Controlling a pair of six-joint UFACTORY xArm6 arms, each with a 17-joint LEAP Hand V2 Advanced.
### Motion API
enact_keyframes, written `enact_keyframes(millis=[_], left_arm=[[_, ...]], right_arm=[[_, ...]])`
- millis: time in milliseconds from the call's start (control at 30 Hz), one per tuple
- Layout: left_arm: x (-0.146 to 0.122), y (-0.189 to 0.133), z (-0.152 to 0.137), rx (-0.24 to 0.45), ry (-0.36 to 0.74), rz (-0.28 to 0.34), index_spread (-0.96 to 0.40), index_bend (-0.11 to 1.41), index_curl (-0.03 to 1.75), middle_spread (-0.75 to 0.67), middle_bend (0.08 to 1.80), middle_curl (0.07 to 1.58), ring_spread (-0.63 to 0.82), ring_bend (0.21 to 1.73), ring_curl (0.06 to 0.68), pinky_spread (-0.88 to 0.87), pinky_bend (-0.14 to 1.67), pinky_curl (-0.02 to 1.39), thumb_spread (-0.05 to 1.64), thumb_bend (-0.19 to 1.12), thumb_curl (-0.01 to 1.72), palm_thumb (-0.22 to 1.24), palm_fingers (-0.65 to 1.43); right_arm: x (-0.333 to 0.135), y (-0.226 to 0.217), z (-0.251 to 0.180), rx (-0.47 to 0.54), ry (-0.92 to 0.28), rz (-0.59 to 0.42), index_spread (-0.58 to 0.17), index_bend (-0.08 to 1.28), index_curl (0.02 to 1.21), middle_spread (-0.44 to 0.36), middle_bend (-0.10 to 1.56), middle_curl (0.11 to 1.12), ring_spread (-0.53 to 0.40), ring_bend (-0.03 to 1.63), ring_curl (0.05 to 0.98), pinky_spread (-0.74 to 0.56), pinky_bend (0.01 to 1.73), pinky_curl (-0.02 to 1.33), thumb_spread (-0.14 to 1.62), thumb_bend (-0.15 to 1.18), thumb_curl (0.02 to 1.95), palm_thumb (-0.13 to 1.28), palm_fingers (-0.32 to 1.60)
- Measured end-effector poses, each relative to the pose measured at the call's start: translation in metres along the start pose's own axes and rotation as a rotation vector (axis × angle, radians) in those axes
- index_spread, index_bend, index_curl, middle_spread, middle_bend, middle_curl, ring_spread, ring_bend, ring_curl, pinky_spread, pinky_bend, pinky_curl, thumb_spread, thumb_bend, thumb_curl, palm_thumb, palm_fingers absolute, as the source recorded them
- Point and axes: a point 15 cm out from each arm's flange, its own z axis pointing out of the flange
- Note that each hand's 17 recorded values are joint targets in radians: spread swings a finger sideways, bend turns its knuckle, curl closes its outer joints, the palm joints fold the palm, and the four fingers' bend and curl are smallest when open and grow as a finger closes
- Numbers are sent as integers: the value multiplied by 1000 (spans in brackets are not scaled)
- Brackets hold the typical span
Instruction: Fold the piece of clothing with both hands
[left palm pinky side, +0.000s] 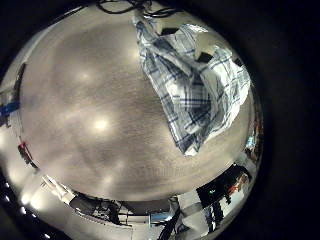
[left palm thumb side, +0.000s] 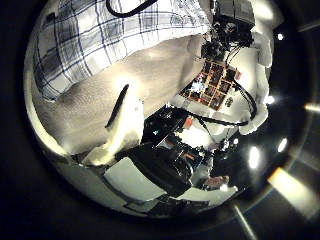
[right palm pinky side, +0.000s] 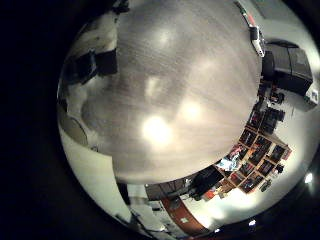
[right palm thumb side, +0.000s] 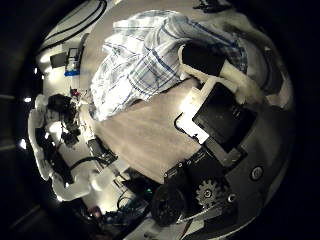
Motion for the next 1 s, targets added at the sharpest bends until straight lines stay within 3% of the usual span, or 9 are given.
enact_keyframes(millis=[200,433,767,1000], left_arm=[[18,-13,22,53,-31,23,-63,196,487,147,180,354,253,576,271,327,192,347,1329,-10,293,427,224],[42,-21,27,75,-50,46,-63,196,482,144,182,349,255,574,267,326,192,342,1333,-9,298,440,227],[48,-21,15,119,-47,51,-63,199,483,136,182,345,256,569,262,326,190,335,1339,-9,299,448,233],[32,5,-23,187,-56,20,-74,202,485,118,192,350,227,569,255,305,185,329,1337,-8,299,457,271]], right_arm=[[11,52,-18,2,-8,10,-304,1070,931,-151,1313,833,-239,1358,763,-194,1379,730,1106,54,679,1033,1075],[22,86,-35,51,-3,36,-288,1080,930,-141,1326,821,-236,1353,783,-191,1349,773,1100,22,725,1030,1081],[6,93,-73,146,19,25,-275,1088,921,-142,1330,803,-231,1349,801,-193,1306,830,1095,-11,775,1010,1092],[-62,69,-115,228,41,-83,-269,1090,912,-140,1337,792,-228,1345,804,-195,1282,861,1083,-9,798,1005,1107]])
